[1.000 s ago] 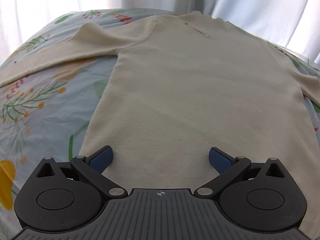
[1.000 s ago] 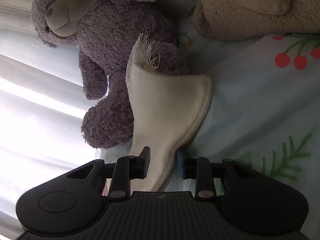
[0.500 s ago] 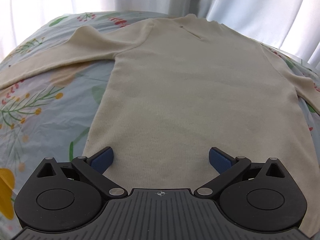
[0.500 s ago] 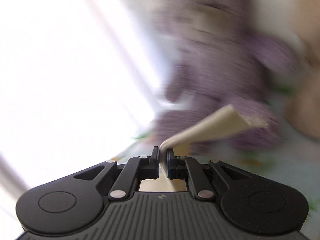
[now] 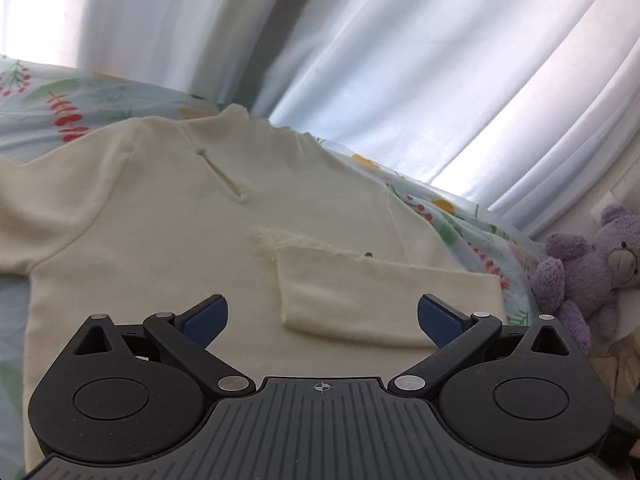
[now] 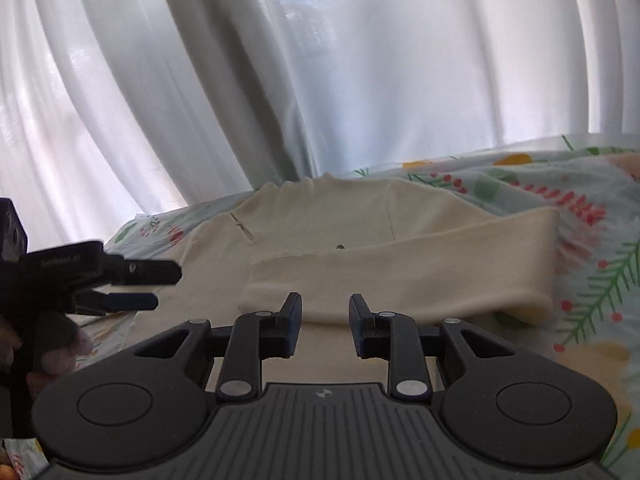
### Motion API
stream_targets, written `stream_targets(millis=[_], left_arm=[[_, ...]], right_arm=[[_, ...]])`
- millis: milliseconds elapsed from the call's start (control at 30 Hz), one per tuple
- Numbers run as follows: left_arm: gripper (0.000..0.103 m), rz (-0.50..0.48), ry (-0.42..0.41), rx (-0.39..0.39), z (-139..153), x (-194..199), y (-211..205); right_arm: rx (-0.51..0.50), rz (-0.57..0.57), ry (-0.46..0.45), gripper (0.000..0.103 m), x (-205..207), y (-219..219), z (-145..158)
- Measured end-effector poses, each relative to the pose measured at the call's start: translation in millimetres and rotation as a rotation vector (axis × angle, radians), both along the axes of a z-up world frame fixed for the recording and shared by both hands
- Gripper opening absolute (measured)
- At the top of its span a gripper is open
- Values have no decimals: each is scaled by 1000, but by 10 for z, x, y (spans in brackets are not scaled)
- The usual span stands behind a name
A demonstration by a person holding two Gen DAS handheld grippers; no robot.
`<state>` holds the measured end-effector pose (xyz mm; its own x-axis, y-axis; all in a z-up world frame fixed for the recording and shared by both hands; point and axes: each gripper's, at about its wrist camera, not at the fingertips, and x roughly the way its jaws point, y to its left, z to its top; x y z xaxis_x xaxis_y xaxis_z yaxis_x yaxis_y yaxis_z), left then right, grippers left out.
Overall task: Fold small clothes
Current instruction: 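Grasp the sleeve cuff with the right gripper and fold it across the body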
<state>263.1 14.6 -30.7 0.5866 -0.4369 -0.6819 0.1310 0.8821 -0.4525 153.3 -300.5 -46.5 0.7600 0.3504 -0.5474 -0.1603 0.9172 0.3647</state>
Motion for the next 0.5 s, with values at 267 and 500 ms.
stream_targets(millis=[267,500], left_arm=[[80,-9,150,-54,-461,574,-114],[27,-47,185,-69,-494,649,-240]], right_arm=[[50,-79,37,31,-209,-181,-119],[88,-118,59,35,-180,-295,-183]])
